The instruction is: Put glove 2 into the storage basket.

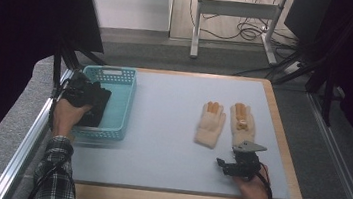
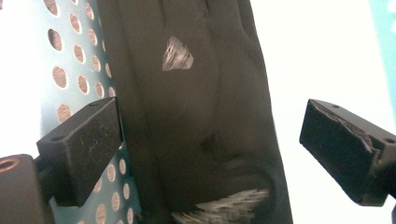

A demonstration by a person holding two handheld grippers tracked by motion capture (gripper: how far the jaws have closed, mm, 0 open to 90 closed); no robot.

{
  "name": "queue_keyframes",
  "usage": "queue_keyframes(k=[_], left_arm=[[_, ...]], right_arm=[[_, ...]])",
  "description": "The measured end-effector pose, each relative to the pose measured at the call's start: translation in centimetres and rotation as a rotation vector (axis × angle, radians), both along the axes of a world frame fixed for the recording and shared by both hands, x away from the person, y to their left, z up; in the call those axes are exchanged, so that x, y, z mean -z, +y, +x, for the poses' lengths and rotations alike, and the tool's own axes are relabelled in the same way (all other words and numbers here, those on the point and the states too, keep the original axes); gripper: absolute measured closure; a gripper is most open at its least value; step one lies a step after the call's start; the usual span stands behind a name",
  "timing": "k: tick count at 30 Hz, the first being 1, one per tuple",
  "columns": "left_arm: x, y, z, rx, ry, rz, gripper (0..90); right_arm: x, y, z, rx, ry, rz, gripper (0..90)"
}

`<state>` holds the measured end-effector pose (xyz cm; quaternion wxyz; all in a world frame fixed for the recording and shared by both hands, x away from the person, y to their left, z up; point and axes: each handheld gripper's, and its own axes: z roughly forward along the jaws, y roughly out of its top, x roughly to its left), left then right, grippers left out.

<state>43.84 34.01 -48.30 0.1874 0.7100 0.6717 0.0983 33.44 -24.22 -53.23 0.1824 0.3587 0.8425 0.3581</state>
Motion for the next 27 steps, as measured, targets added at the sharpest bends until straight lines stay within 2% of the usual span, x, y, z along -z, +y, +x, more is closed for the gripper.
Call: queue_keyframes(k=[1,3,8,11,17,18,19,27], left_arm=[[-0.3,0.0,-0.2,-0.005,-0.026,-0.007,6.1],[-0.6,0.0,-0.3,-0.006,-0.04,-0.006,5.8],[-1.4,-0.2,-1.0,0.015,-0.116,-0.061,5.6],[-1.8,-0.8,-1.4,0.045,-0.158,-0.079,4.3],[-2.6,-2.1,-2.2,0.115,-0.216,-0.088,1.8],[-2.6,-2.1,-2.2,0.115,-0.216,-0.088,1.3],[-2.9,-2.7,-2.5,0.135,-0.24,-0.101,1.0],[-4.4,-5.8,-3.6,0.239,-0.315,-0.108,0.0]], right_arm=[[0.0,0.0,0.0,0.0,0.0,0.0,21.6],[0.0,0.0,0.0,0.0,0.0,0.0,21.5],[0.0,0.0,0.0,0.0,0.0,-0.001,21.6],[0.0,0.0,0.0,0.0,0.0,-0.001,21.5],[0.0,0.0,0.0,0.0,0.0,-0.001,21.5],[0.0,0.0,0.0,0.0,0.0,-0.001,21.5],[0.0,0.0,0.0,0.0,0.0,-0.001,21.5],[0.0,0.0,0.0,0.001,0.0,-0.002,21.4]])
